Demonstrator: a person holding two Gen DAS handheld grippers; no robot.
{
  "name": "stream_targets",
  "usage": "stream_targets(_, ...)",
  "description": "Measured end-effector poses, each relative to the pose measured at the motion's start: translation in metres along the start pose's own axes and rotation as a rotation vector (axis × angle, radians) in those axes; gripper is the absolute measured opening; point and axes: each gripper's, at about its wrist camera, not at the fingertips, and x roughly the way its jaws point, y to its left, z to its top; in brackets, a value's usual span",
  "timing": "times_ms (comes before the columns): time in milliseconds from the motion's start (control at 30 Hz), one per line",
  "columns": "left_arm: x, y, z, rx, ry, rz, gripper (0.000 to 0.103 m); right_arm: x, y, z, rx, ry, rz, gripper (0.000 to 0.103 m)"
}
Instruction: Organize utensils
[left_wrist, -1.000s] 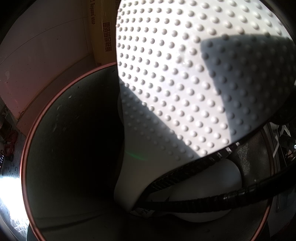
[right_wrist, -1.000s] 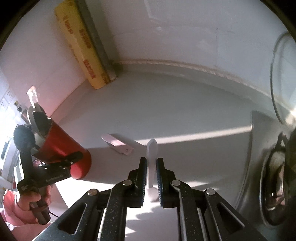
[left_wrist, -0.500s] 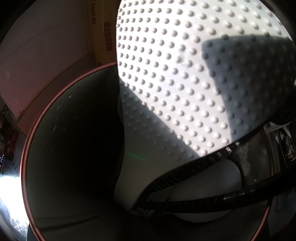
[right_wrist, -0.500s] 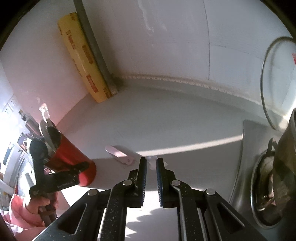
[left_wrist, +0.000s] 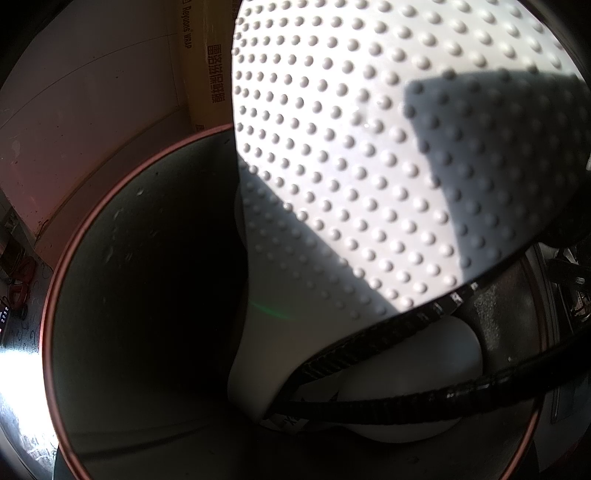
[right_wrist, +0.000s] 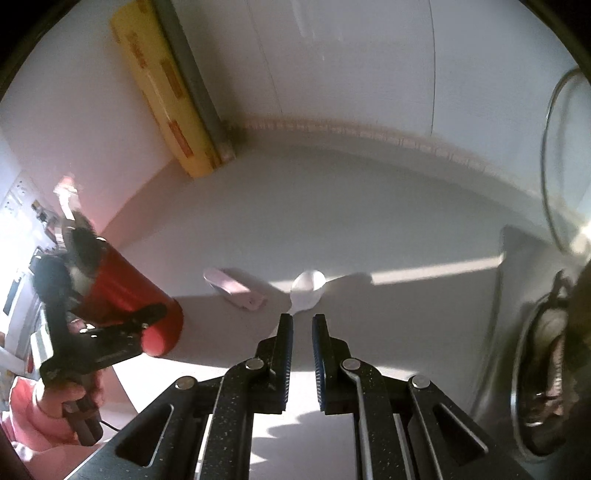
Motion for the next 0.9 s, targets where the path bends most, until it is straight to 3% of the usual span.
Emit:
stream_targets(100,-0.001,0.0,-0.001,0.001,0.0,0.0,0.09,0.025,-0.007,0.009,0.025,0.025,0.019,0.015)
stream_targets(233,-0.002,0.0,-0.002,0.004,0.002,-0.002,0.09,0.055,-0.018,0.02,0.073,0.072,0.053,0.029)
stream_targets(433,-0.002,0.0,-0.002,0.002,0.002,-0.002,0.09,0.084,-0.032,0.033,0.128,0.109,0.072,0.034)
stream_targets(767,-0.001,-0.001,-0.001,0.001,0.002,0.004,0.09,0.107,-0.029,0.035,0.109,0.14,0.048,0.035)
stream_targets(900,-0.001,-0.002,0.0,0.0,0.003,0.004,0.09,0.11,-0.025,0.035,0.097,0.14,0.052,0.027)
